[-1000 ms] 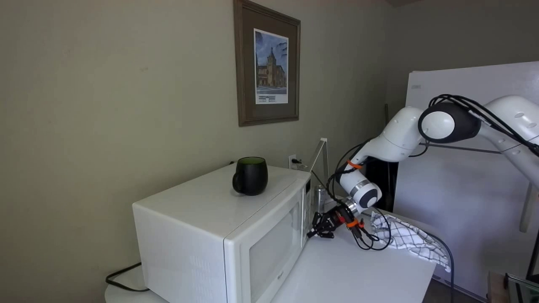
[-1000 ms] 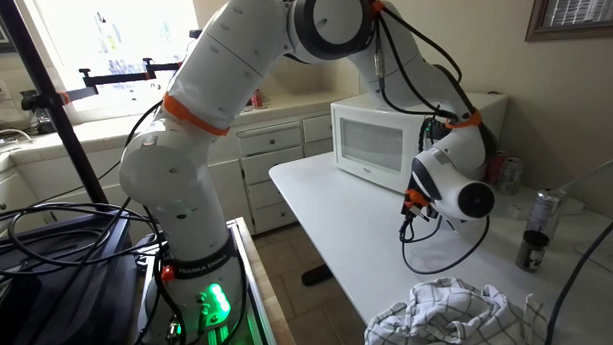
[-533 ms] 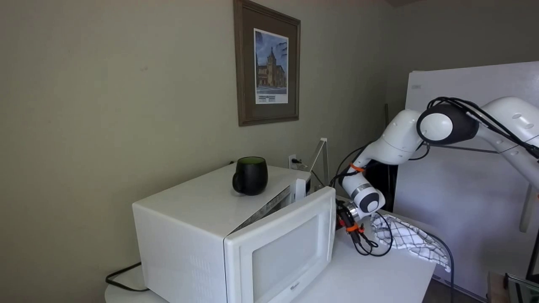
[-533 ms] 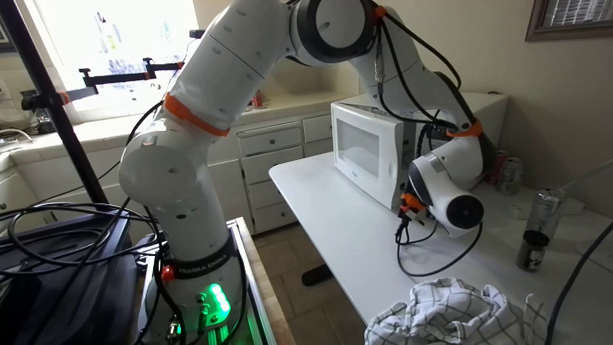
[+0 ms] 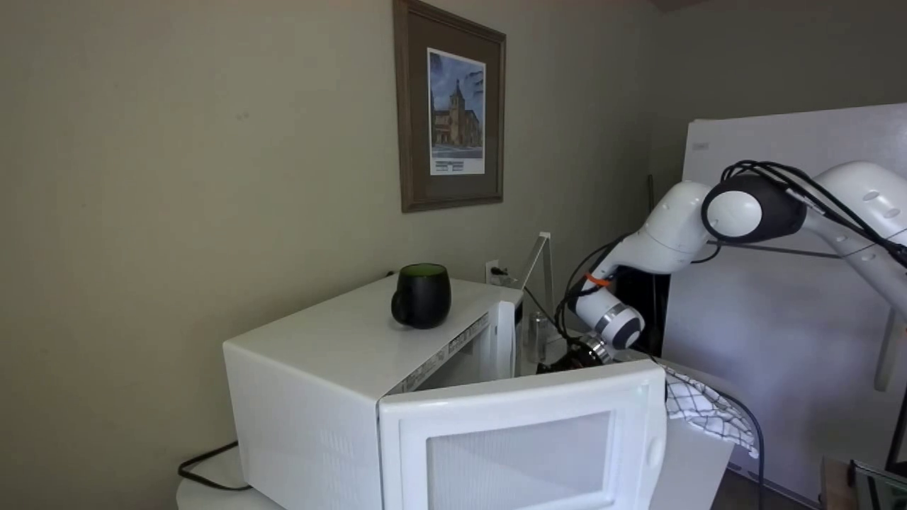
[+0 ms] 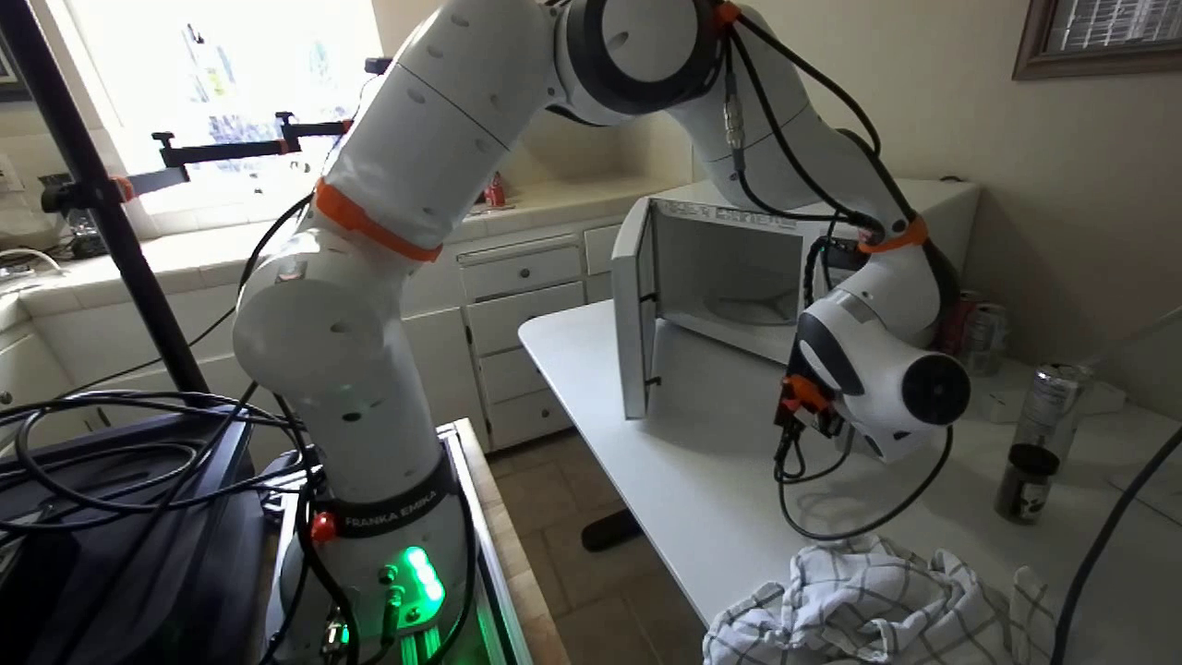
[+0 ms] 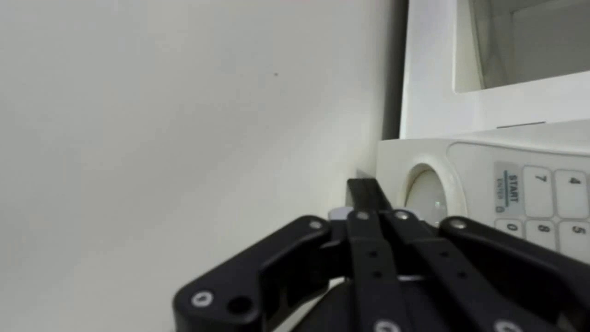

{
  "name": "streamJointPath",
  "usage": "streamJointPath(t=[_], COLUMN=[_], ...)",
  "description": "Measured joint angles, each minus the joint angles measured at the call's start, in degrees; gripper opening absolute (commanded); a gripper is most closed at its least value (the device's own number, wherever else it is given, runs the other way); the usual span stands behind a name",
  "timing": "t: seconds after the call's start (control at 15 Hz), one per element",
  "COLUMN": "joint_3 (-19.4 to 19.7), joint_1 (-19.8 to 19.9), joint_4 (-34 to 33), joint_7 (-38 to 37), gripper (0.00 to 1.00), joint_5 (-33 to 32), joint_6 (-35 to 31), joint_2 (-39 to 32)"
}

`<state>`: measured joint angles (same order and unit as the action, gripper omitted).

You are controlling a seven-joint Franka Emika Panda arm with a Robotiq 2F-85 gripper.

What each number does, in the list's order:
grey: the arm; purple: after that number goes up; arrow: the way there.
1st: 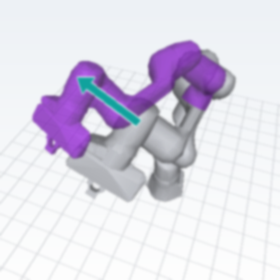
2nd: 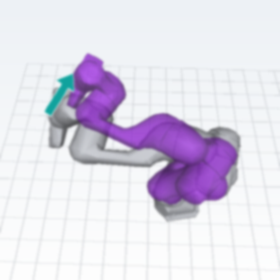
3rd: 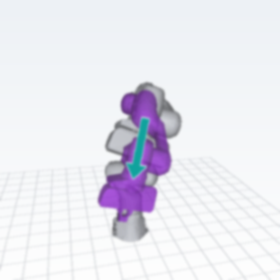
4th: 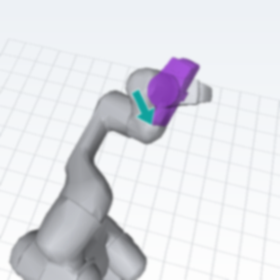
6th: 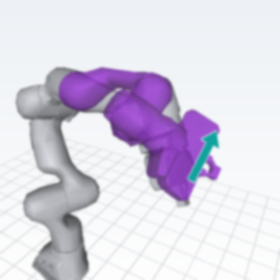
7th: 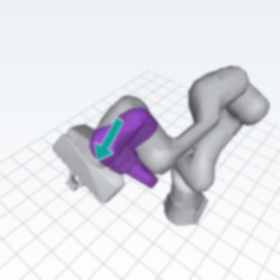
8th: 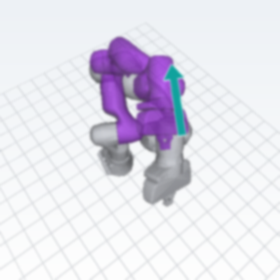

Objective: Open the microwave door

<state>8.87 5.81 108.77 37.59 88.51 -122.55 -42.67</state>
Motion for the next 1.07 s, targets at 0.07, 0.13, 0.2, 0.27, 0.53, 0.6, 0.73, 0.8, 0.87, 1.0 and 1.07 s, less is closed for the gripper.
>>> streamJointPath(t=[0.07,0.13,0.2,0.27,0.53,0.6,0.73,0.8,0.87,1.0,1.07], joint_3=[0.88,1.72,2.45,3.07,3.74,3.67,3.39,3.20,3.01,2.50,2.07], joint_1=[-0.08,-0.09,-0.07,-0.06,-0.03,-0.04,-0.08,-0.09,-0.08,0.05,0.20], joint_4=[0.17,0.58,1.18,1.95,6.04,7.04,9.05,9.91,10.66,11.66,11.93], joint_7=[-0.99,-1.71,-2.14,-2.43,-2.51,-2.51,-2.61,-2.75,-3.01,-3.68,-3.68], gripper=[0.00,0.00,0.00,0.00,0.00,0.26,0.33,0.42,0.49,0.65,0.71], joint_5=[-3.43,-6.78,-10.09,-13.45,-26.22,-29.21,-35.51,-38.74,-41.95,-48.45,-51.44], joint_6=[-0.17,-0.44,-0.80,-1.16,-3.90,-5.07,-7.83,-9.23,-10.24,-11.01,-11.07], joint_2=[0.57,1.45,2.58,3.98,11.43,13.57,18.25,20.66,22.95,27.43,29.56])
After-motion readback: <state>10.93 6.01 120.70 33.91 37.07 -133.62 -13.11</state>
